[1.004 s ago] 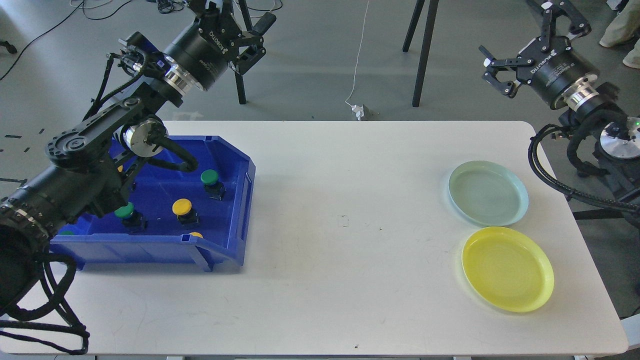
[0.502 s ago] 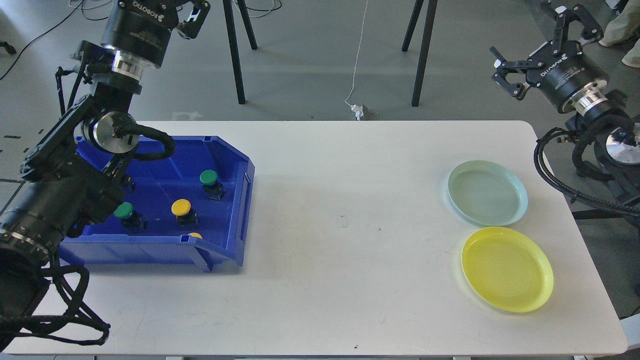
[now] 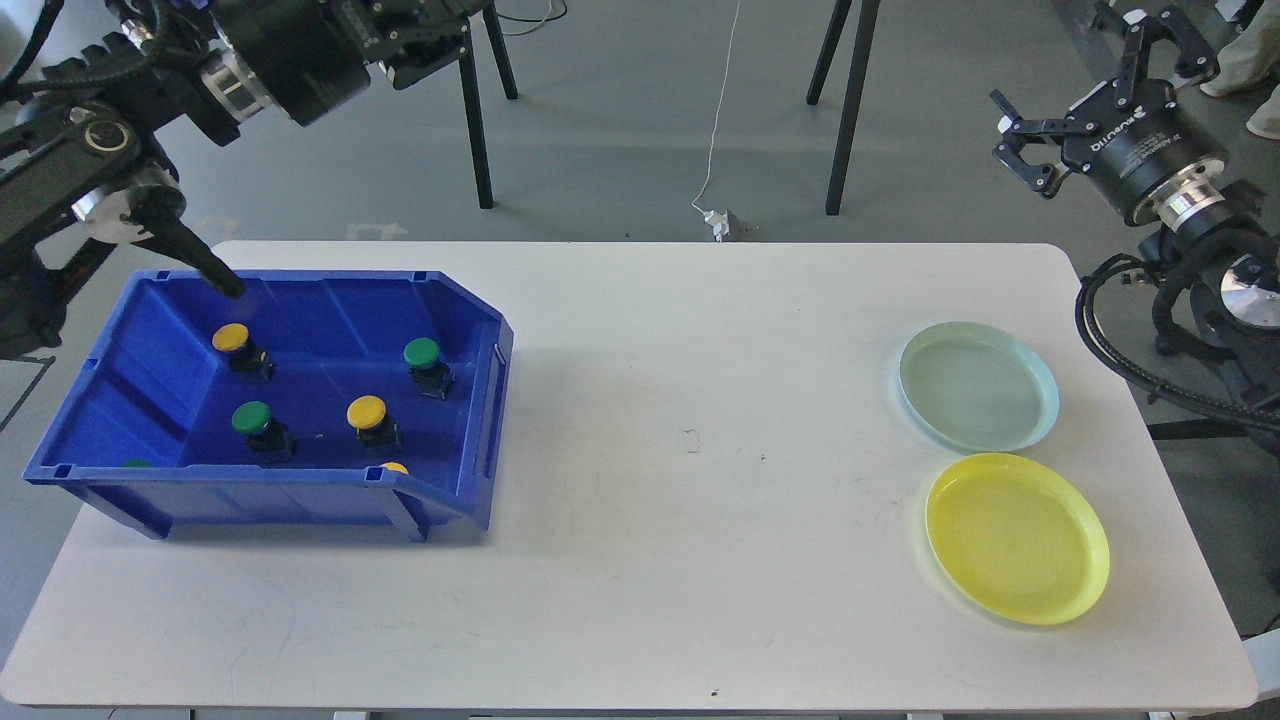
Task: Pass button and place on color plate
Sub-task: 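Move the left gripper over the blue bin toward the buttons, then lower the left gripper into the bin and grasp a yellow-capped button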
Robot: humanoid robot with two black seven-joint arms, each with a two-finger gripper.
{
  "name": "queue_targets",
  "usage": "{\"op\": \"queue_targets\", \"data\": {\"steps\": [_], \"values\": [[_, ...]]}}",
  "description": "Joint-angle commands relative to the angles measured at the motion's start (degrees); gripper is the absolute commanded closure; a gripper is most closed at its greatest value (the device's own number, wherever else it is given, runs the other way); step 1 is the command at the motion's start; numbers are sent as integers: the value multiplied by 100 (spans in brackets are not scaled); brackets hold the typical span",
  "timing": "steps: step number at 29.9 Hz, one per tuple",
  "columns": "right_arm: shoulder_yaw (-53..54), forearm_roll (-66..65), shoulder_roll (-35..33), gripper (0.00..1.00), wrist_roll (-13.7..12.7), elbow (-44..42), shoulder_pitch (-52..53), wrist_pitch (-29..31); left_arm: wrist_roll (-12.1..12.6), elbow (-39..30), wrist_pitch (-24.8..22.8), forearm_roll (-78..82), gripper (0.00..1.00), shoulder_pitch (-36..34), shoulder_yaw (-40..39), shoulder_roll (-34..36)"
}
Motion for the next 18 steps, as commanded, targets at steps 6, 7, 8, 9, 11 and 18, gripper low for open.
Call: {"op": "queue_targets", "data": {"steps": [6, 7, 8, 9, 11, 18], "values": [[2, 1, -30, 1, -1, -89, -128, -1, -1, -166, 2, 3333, 0, -2415, 4602, -230], [2, 1, -30, 1, -1, -89, -137, -1, -1, -166, 2, 3509, 0, -2362, 4708, -257], [2, 1, -30, 1, -1, -89, -137, -1, -1, -157, 2, 3598, 0, -2266, 4752, -257], [2, 1, -30, 1, -1, -98, -146, -1, -1, -149, 2, 3625, 0, -2056, 4761, -266], [2, -8, -21, 1, -1, -115, -155, -1, -1, -105, 2, 3634, 0, -1660, 4683, -275], [-7, -8, 5, 1, -1, -177, -155, -1, -1, 395, 2, 3625, 0, -807, 4420, -476]]}}
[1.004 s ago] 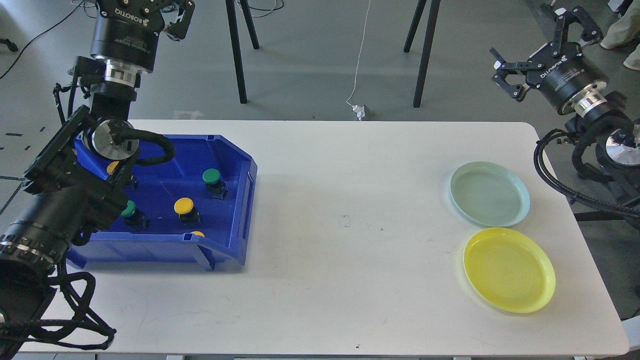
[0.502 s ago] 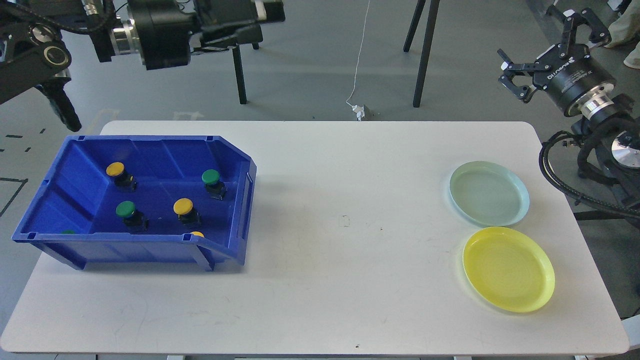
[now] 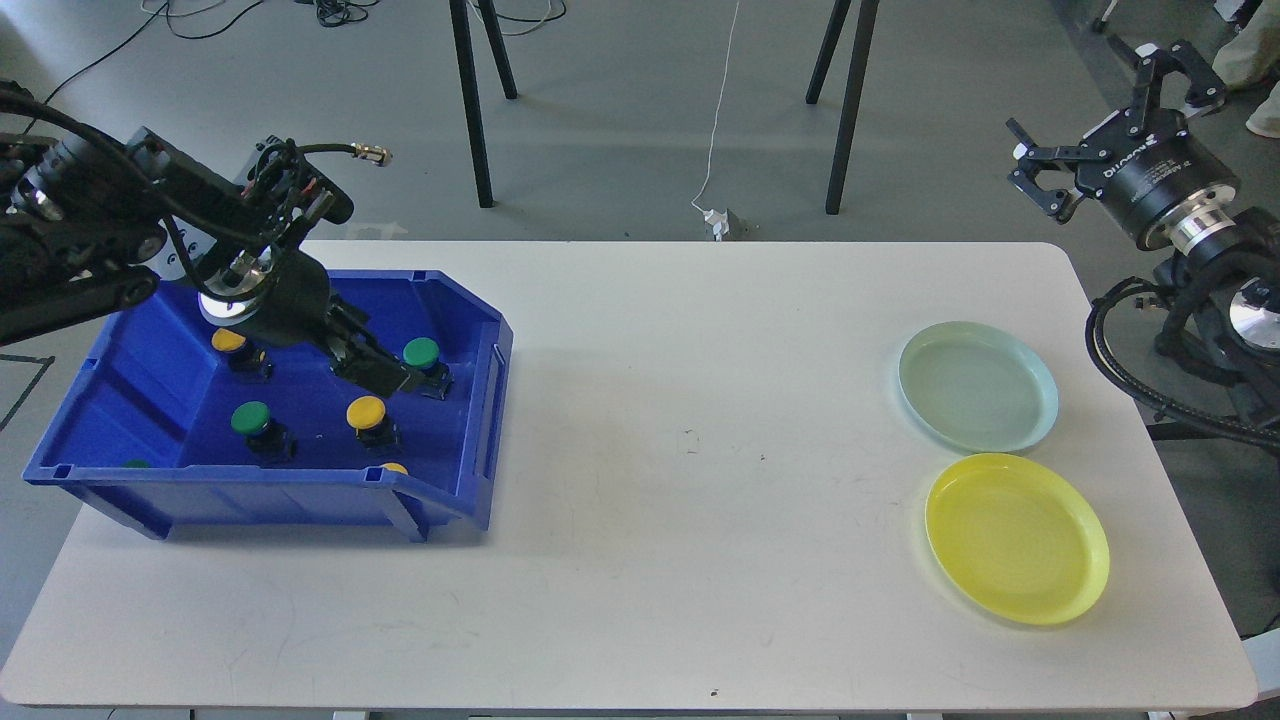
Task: Pass button and place on color plate
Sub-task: 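Lower the left gripper into the bin and grasp a yellow-capped button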
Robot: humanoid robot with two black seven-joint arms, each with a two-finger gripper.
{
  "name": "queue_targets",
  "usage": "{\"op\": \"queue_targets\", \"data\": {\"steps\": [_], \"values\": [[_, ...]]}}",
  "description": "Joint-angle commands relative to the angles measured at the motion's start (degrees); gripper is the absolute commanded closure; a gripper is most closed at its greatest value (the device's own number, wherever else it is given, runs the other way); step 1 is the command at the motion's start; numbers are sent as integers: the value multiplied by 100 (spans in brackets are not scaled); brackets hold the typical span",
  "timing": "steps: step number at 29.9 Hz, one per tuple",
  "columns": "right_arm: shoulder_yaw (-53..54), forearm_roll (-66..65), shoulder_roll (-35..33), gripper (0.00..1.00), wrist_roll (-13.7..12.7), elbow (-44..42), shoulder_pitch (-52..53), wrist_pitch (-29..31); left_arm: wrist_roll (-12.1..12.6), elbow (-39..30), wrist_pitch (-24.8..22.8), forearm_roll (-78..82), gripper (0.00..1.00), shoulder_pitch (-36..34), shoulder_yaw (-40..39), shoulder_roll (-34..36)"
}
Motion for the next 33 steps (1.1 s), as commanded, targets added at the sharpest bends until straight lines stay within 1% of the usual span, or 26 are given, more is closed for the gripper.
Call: {"op": "queue_targets", "data": {"steps": [1, 4, 8, 16, 25, 30, 33], "values": [[-6, 0, 22, 1, -1, -3, 0, 0, 0, 402, -1, -3, 0, 446, -249, -242], [-14, 0, 22, 1, -1, 5, 0, 0, 0, 683, -1, -3, 0, 701, -505, -357], [-14, 0, -13, 1, -1, 5, 0, 0, 0, 850, -1, -2, 0, 772, -514, -435], [-14, 0, -13, 1, -1, 5, -114, 0, 0, 1448, -1, -3, 0, 1308, -523, -857], [-6, 0, -4, 1, -1, 14, -299, 0, 0, 1694, -1, -20, 0, 1370, -523, -928], [-6, 0, -13, 1, -1, 14, -299, 0, 0, 1932, -1, -29, 0, 1528, -523, -954], [-6, 0, -13, 1, -1, 14, -299, 0, 0, 2063, -1, -20, 1, 1651, -514, -1095]]}}
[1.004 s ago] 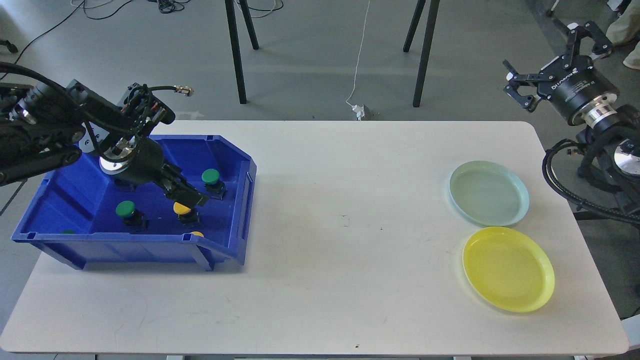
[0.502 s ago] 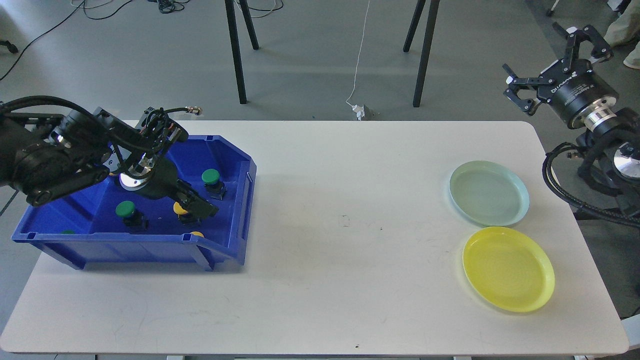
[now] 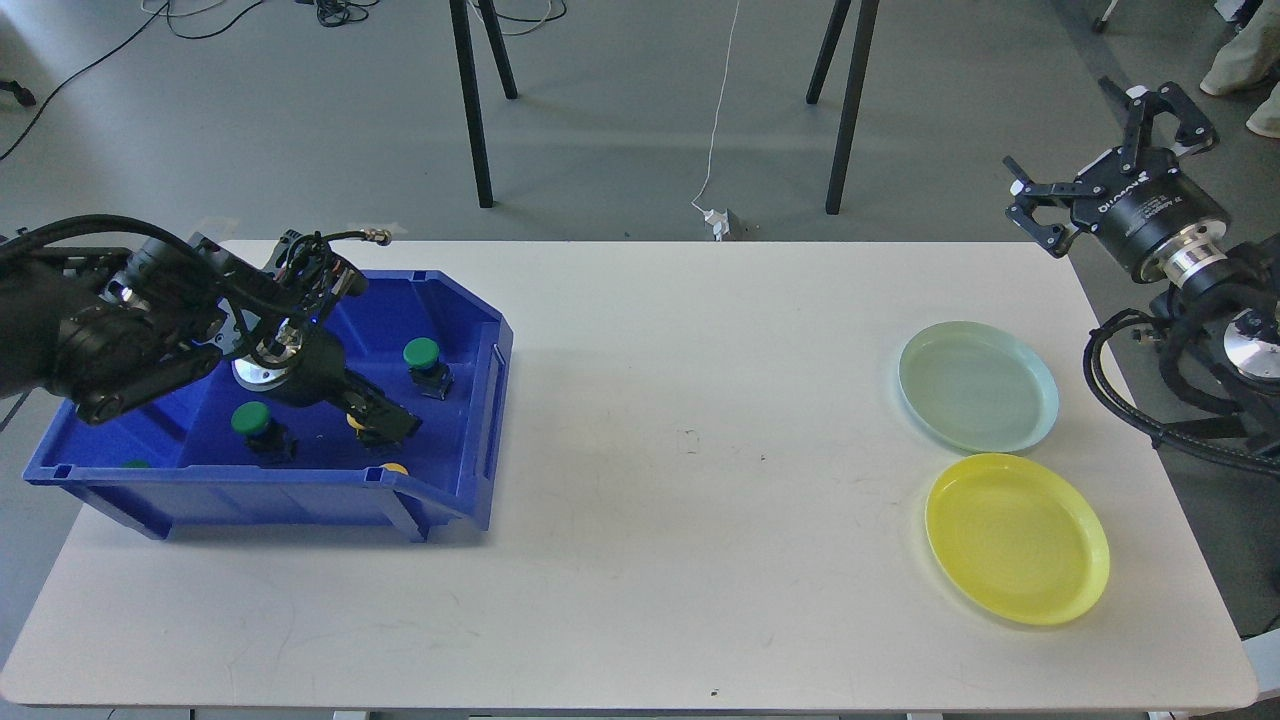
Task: Pass button and place on color plate
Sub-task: 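Lower the left gripper into the bin and grasp a yellow-capped button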
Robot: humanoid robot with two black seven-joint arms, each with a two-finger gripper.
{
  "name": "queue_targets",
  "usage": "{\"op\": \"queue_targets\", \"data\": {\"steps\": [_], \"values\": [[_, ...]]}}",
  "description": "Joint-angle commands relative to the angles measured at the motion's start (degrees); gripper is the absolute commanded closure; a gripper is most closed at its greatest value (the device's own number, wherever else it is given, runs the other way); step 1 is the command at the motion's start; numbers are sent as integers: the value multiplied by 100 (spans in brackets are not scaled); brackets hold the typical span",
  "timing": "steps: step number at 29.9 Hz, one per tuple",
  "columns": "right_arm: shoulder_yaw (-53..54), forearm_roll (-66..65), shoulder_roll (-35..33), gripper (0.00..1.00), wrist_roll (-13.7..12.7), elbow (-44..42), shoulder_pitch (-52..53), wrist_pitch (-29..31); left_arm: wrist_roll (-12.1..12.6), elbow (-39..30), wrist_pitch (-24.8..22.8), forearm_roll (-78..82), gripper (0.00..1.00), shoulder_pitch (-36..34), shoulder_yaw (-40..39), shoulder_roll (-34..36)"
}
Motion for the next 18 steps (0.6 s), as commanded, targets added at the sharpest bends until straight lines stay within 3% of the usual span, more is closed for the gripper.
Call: {"op": "queue_targets", "data": {"steps": [1, 4, 10, 15, 16, 18], "values": [[-2, 0, -3, 1, 0, 0, -9, 1, -1, 164, 0, 5, 1, 144, 0, -134], [-2, 0, 6, 1, 0, 0, -27, 1, -1, 208, 0, -4, 5, 162, 0, -152], [7, 0, 6, 1, 0, 0, -71, 1, -1, 226, 286, 23, 34, 250, 35, -161], [7, 9, -3, 1, 9, 9, -88, 1, -1, 244, 278, 58, 45, 241, 97, -178], [7, 9, -3, 1, 0, 17, -88, 1, -1, 244, 261, 58, 52, 233, 114, -170], [15, 9, -12, 1, 0, 17, -88, 1, -1, 244, 243, 75, 86, 224, 184, -170]]}}
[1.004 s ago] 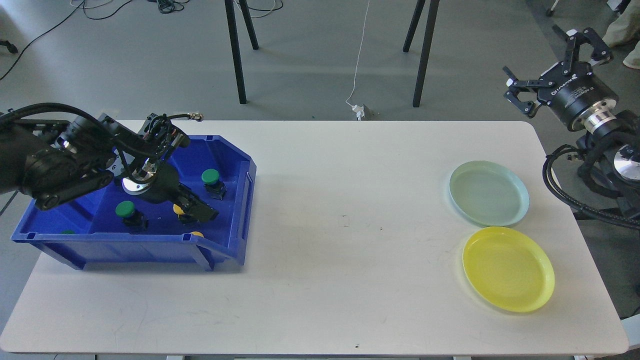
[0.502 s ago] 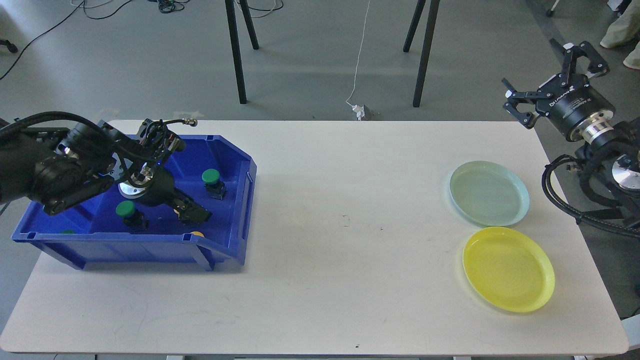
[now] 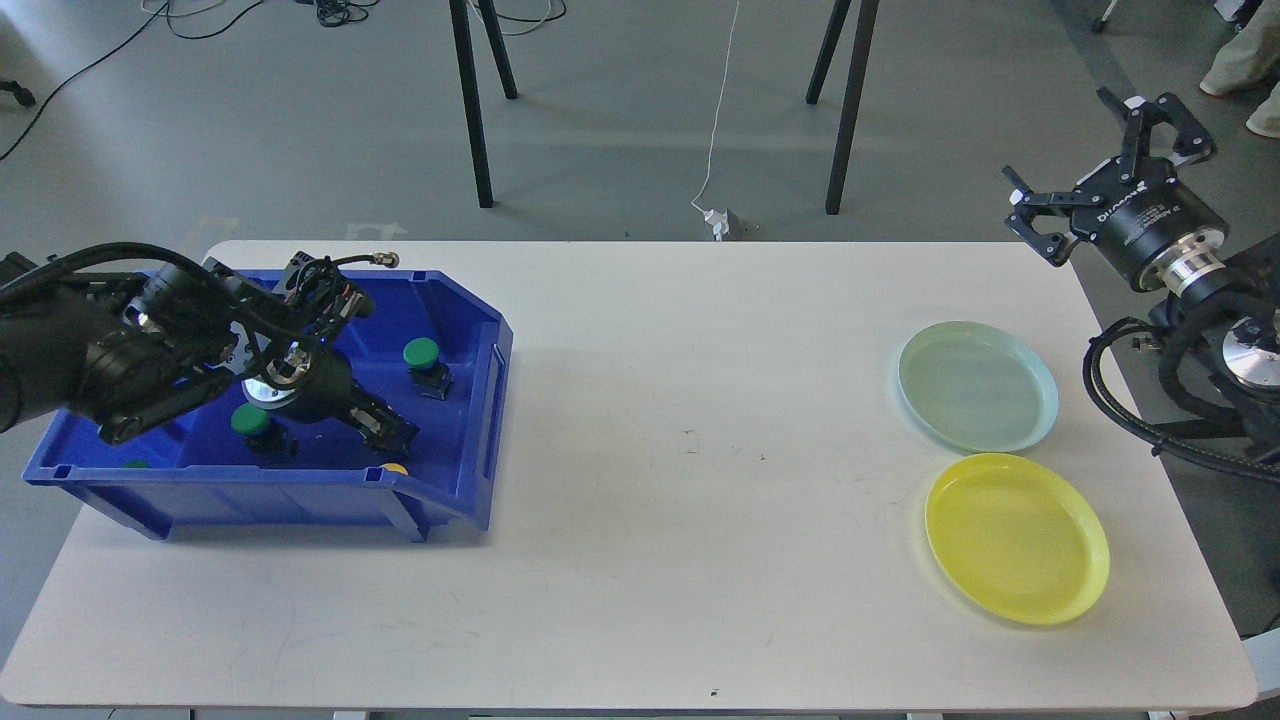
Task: Pass button and place on color plate
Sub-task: 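Lower the left gripper into the bin and grasp a yellow-capped button, then lift the yellow button out and extend it toward the right gripper, then bring the right gripper to the held button and grasp it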
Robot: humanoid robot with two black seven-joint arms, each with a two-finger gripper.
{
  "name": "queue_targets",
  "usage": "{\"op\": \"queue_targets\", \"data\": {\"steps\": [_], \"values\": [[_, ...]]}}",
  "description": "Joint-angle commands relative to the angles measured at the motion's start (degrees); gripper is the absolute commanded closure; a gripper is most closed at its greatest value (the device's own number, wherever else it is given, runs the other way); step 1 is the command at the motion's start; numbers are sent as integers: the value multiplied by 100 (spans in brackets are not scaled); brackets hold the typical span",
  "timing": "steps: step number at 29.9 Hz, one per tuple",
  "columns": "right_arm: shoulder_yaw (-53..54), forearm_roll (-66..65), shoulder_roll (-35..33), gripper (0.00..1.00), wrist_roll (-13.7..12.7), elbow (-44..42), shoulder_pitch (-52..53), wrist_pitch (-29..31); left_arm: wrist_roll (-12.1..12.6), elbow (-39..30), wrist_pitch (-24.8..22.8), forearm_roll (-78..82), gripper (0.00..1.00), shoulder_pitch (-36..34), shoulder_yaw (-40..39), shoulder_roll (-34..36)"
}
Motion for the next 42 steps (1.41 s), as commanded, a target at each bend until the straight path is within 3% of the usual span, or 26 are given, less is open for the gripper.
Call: {"op": "queue_targets", "data": {"steps": [1, 6, 10, 12, 16, 19, 21, 24, 27, 31, 34, 37, 42], "values": [[9, 7, -5, 1, 0, 6, -1, 0, 0, 1, -32, 44, 96, -28, 113, 5], [9, 7, -5, 1, 9, 23, -1, 0, 0, -25, -41, 71, 97, -151, 78, 75], [9, 7, -14, 1, 9, 14, -1, 0, 0, -393, -146, -8, 97, -730, -88, 557], [9, -2, -49, 1, 9, 14, -1, 0, 0, -1033, -274, -17, 97, -1073, -500, 1075], [-70, -177, -312, 1, 0, 67, -1, 0, 0, -3079, -274, -261, 97, -1565, -2027, 2612], [-79, -747, -602, 1, 9, 408, -45, 0, 0, -3637, -274, -1497, 97, -1549, -2891, 2827], [-18, -1126, -979, 1, 35, 943, -281, 0, 0, -3611, -274, -2797, 96, -1479, -3077, 2687], [26, -1443, -1541, 1, 123, 2032, -651, 0, 0, -3428, -274, -4303, 95, -1076, -3156, 1723], [175, -1514, -2034, 1, 123, 3166, -818, 0, 0, -3007, -274, -4534, 95, -557, -3480, 677], [115, -1627, -2132, 1, 88, 4047, -845, 0, 0, -2137, -274, -4482, 95, 138, -3842, -301], [-43, -1987, -1966, 1, -113, 4242, -854, 0, 0, -1898, -274, -4455, 95, 375, -3842, -530], [-359, -2015, -1553, 1, -552, 4233, -801, 0, 0, -1906, -274, -4376, 95, 534, -3921, -566], [-422, -1962, -1210, 1, -597, 4233, -731, 0, 0, -1889, -274, -4315, 95, 552, -3965, -575]]}}
